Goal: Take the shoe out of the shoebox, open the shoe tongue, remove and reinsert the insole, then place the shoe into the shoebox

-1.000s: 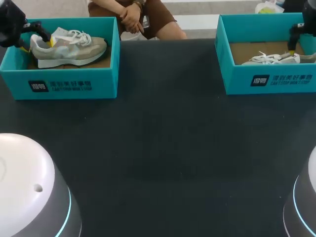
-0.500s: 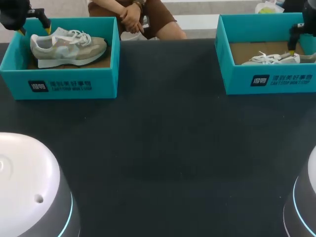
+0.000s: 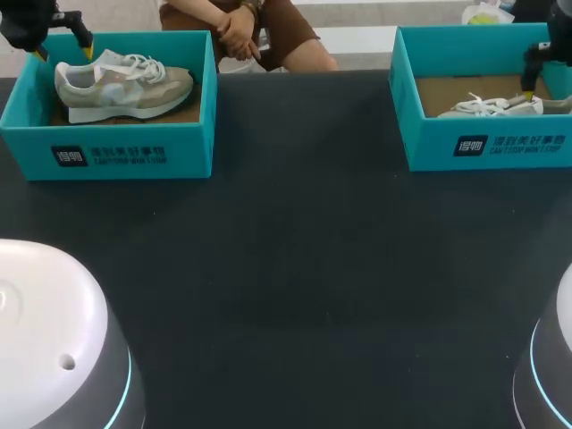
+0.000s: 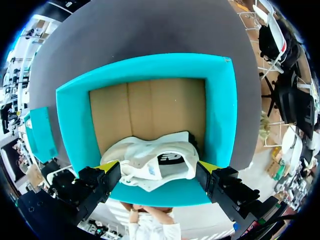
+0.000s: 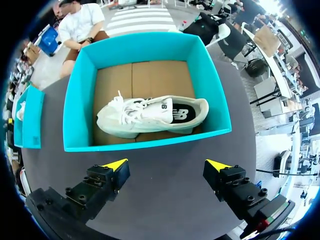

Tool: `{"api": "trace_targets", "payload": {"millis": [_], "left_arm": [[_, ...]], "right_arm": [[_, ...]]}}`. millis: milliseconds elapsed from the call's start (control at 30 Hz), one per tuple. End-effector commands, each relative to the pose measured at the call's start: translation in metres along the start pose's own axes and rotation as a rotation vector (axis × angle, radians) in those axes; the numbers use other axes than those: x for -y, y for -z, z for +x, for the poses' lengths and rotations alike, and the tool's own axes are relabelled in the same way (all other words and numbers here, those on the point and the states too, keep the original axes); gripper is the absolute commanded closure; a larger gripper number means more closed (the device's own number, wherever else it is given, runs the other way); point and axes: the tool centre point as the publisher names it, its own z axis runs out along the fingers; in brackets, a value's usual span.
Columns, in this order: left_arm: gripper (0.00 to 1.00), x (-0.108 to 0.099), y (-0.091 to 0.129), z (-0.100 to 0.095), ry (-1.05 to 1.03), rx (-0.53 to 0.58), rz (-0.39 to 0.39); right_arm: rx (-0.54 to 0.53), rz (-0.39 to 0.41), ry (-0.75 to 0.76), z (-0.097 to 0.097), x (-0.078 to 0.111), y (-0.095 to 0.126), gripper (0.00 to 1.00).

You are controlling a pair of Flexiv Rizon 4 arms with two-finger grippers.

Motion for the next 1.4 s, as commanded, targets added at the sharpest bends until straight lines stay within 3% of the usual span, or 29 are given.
{"api": "trace_targets", "payload": {"millis": [33, 367, 500, 700, 833, 933, 1100, 1233, 1400], "left_arm": [[0.0, -0.023, -0.01, -0.002, 0.013, -0.025, 0.037], [0.0, -0.066, -0.036, 0.017, 0.039, -0.133, -0.077], [0.0, -0.075, -0.044, 0.03, 0.058, -0.124, -0.051], [0.0, -0.074, -0.041, 0.044, 0.106, -0.151, -0.012], [0.16, -0.069, -0.041, 0.049, 0.122, -0.162, 0.032], [0.18, -0.065, -0.046, 0.052, 0.117, -0.165, 0.054], [0.44, -0.058, -0.049, 0.057, 0.081, -0.172, 0.066], [0.4, -0.052, -0.048, 0.063, 0.062, -0.177, 0.081], [0.44, -0.044, -0.053, 0.069, 0.031, -0.194, 0.097]], "right_arm": [[-0.001, -0.001, -0.001, 0.0, 0.0, 0.0, 0.0], [-0.001, -0.001, -0.001, 0.0, 0.0, 0.0, 0.0], [-0.001, -0.001, -0.001, 0.0, 0.0, 0.0, 0.0], [-0.001, -0.001, -0.001, 0.0, 0.0, 0.0, 0.0], [-0.001, -0.001, -0.001, 0.0, 0.0, 0.0, 0.0], [-0.001, -0.001, -0.001, 0.0, 0.0, 0.0, 0.0], [-0.001, -0.001, -0.001, 0.0, 0.0, 0.0, 0.0], [-0.001, -0.001, -0.001, 0.0, 0.0, 0.0, 0.0], [-0.001, -0.001, -0.001, 0.0, 0.0, 0.0, 0.0]]}}
